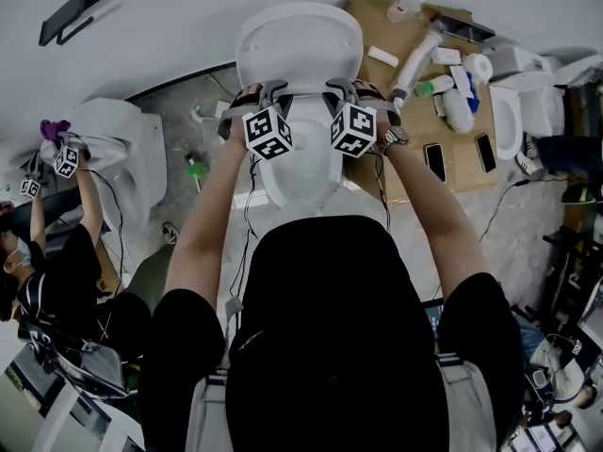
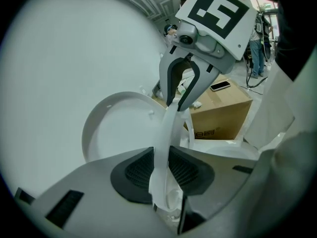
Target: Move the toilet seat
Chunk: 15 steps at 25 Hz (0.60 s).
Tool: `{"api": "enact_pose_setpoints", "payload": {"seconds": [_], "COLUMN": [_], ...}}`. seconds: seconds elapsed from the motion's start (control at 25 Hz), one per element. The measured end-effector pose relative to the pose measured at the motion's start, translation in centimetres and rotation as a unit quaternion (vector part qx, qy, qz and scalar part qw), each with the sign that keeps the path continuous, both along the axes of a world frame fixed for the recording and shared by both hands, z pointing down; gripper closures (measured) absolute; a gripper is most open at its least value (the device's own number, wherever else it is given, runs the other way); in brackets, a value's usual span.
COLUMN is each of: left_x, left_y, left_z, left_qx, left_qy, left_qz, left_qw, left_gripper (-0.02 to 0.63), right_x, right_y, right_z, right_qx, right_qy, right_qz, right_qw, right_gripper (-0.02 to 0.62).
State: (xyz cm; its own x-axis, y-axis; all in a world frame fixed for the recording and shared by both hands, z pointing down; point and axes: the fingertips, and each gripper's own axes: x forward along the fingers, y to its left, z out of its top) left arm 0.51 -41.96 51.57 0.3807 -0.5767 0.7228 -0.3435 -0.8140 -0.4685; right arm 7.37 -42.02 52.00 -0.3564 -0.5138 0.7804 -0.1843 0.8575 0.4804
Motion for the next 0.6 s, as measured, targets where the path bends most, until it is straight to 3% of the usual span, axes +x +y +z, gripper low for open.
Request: {"api": "enact_pose_setpoints", "payload": {"seconds": [0.6], "left_x": [-0.3], "left_y": [-3.7], "left_z": [-0.1], "left_qx": [0.003], "left_qy": [-0.002], "left_qz": [-0.018], "left_qw": [0.9998], "left_gripper": [0.509], "right_x": [-0.3], "right_y": [-3.6], "right_z": [-0.1], "right_qx": [-0.007], "right_qy": [-0.01], "right_qz": [0.011], "right_qw": [1.0], "right_gripper": [0.512]}}
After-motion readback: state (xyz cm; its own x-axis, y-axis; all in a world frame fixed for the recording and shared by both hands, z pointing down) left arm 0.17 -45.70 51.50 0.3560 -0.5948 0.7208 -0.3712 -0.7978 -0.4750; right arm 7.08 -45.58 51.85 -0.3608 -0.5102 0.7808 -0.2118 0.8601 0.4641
